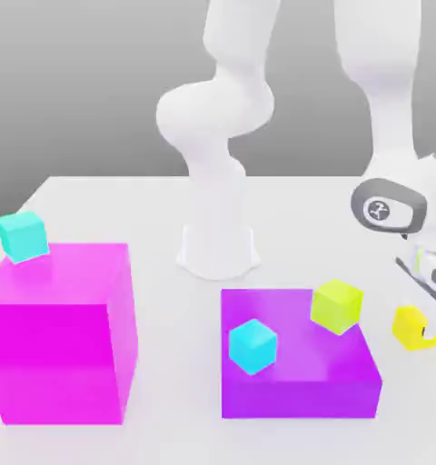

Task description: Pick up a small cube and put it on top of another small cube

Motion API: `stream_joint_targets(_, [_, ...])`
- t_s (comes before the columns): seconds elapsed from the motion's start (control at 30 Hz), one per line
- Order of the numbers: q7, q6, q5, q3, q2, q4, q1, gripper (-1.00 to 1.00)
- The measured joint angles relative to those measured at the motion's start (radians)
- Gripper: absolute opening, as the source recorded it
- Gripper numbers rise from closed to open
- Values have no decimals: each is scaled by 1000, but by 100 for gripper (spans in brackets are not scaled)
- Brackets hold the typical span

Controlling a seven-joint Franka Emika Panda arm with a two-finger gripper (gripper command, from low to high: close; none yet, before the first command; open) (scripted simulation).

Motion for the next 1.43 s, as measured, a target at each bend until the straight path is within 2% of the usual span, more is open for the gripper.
stream_joint_targets(0.1, [-24, -50, 30, 38, -63, -13, -30, -100])
stream_joint_targets(0.2, [-80, -132, 105, 79, -167, -34, -55, -100])
stream_joint_targets(0.27, [-110, -188, 146, 69, -229, -35, -83, -100])
stream_joint_targets(0.6, [-124, -472, 165, -116, -462, 36, -434, -100])
stream_joint_targets(1.17, [-33, -937, 27, -522, -812, 161, -982, -100])
stream_joint_targets(1.3, [-33, -832, 15, -567, -777, 89, -1017, -100])
stream_joint_targets(1.33, [-35, -798, 15, -574, -763, 69, -1019, 100])
stream_joint_targets(1.43, [-35, -798, 15, -574, -763, 69, -1019, 100])
